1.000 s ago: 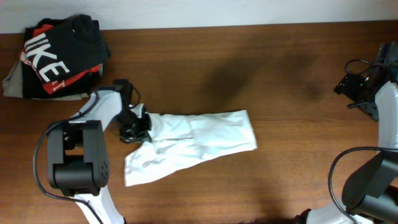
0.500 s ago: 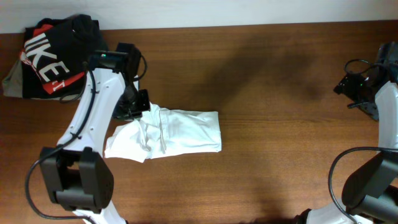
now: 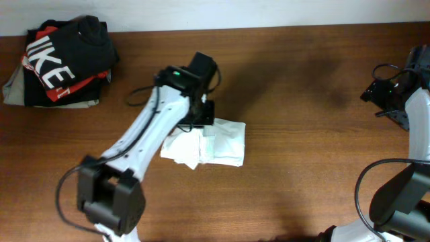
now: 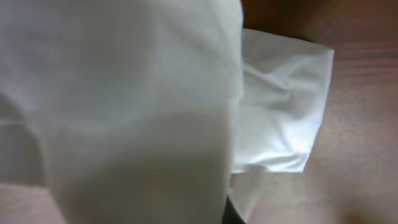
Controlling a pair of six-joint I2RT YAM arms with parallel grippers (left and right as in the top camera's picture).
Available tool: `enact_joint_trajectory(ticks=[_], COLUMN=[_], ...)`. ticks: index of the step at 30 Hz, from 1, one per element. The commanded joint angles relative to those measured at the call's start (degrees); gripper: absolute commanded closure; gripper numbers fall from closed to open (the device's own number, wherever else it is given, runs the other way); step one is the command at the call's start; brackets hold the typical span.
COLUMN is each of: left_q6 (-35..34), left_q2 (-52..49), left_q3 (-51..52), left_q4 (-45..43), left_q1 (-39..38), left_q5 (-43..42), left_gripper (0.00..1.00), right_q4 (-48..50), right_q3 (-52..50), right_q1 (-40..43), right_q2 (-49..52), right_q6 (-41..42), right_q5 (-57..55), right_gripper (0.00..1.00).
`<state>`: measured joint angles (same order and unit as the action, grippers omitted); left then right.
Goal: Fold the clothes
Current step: 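Grasp the shirt's left end with the left gripper and fold it rightward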
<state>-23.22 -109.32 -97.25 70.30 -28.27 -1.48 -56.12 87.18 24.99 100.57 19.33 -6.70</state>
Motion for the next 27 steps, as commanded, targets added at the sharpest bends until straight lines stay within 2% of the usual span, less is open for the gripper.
enact_joint_trajectory(ticks=[1, 6, 9, 12, 15, 19, 20, 21, 27], left_q6=[-1.8, -2.1, -4.2, -4.2, -4.2, -5.8, -6.4, -6.3, -6.3], left_q2=[-5.3, -9.1, -9.2, -9.2, -10.1, -12.6, -13.4, -14.0, -14.3], left_q3=[0.6, 0.6, 0.6, 0.6, 0.6, 0.6, 0.6, 0.6, 0.3], left_q4=[-1.4, -7.4, -9.0, -10.1, -11.8, -13.1, -13.3, -13.8, -15.1], left_q1=[-2.4, -6.1, -7.2, -7.3, -8.5, -10.7, -11.5, -12.2, -15.4], left_q5=[-0.9, -3.7, -3.7, -3.7, -3.7, -3.7, -3.7, -3.6, -3.7], left_gripper=[0.99, 0.98, 0.92, 0.91, 0.84, 0.83, 0.81, 0.69, 0.64], right_q4=[0.0, 0.0, 0.0, 0.0, 0.0, 0.0, 0.0, 0.0, 0.0], right_q3=[0.2, 0.2, 0.2, 0.2, 0.2, 0.2, 0.2, 0.2, 0.2], right_q1=[0.2, 0.2, 0.2, 0.2, 0.2, 0.2, 0.2, 0.2, 0.2], right_q2=[0.3, 0.3, 0.3, 0.3, 0.3, 0.3, 0.3, 0.3, 0.3], right_q6=[0.5, 0.5, 0.5, 0.5, 0.5, 0.5, 0.5, 0.5, 0.5], right_q5=[-1.3, -1.3, -1.3, -1.3, -1.3, -1.3, -1.3, -1.3, -1.3], right_gripper=[0.01, 0.01, 0.01, 0.01, 0.01, 0.01, 0.01, 0.01, 0.01])
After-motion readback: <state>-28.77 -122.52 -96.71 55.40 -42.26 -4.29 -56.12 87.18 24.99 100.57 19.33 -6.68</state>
